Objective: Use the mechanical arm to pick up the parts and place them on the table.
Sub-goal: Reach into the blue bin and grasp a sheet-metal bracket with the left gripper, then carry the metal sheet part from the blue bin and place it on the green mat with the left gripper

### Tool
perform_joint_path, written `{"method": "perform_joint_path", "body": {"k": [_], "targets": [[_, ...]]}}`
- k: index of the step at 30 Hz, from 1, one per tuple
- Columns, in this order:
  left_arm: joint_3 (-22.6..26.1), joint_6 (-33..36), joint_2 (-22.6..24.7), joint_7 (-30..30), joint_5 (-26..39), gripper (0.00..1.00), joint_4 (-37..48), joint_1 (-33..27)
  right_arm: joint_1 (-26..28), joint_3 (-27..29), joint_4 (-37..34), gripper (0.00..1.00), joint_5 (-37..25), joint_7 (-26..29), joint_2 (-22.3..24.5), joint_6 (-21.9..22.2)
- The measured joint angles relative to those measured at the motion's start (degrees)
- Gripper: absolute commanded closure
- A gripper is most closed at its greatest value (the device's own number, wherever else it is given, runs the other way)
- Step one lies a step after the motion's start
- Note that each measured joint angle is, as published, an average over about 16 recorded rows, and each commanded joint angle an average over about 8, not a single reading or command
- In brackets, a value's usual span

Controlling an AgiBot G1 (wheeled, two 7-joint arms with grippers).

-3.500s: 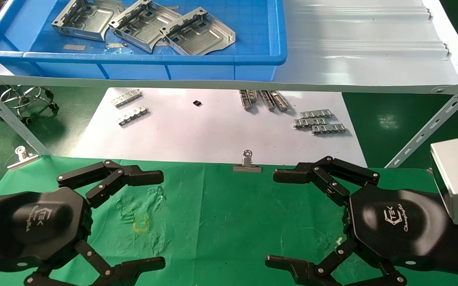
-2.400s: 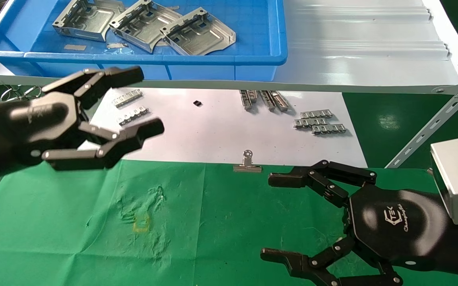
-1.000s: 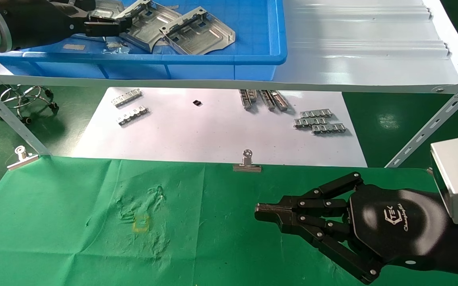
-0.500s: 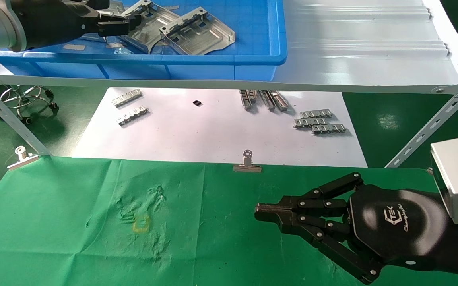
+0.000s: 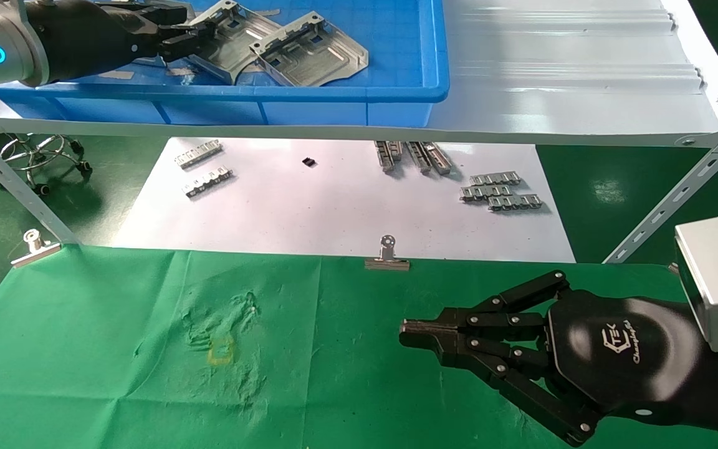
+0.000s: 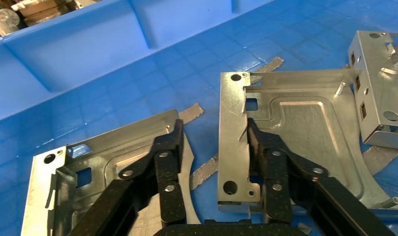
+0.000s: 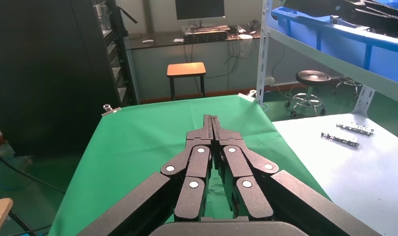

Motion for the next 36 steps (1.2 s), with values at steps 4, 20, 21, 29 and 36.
{"method": "perform_joint_path", "body": {"k": [4,20,21,29,36], "targets": [[-0.08,-0.22,-0.04,0.34,-0.11,1.0,0.25,-0.14,0.0,0.0,0.0,1.0,0.0,0.0,0.0,0.0],[-1.72,4.29,-2.06,1.75,-2.5,1.0,-0.53,-1.5,0.0,-0.02,0.0,1.0,0.01,-0.01,0.01,0.01],[-1.88,5.36,-2.39,1.98,-2.75,1.0,-0.73,-1.57,0.0,-0.02,0.0,1.0,0.01,-0.01,0.01,0.01],[-3.04,19.08,-6.24,5.59,-4.76,1.0,-2.88,-1.14,0.01,-0.02,0.0,1.0,0.02,-0.01,0.01,0.01],[-3.26,33.52,-10.47,11.28,-5.86,1.0,-5.61,0.68,0.01,-0.03,0.0,1.0,0.02,-0.01,0.01,0.01]]}}
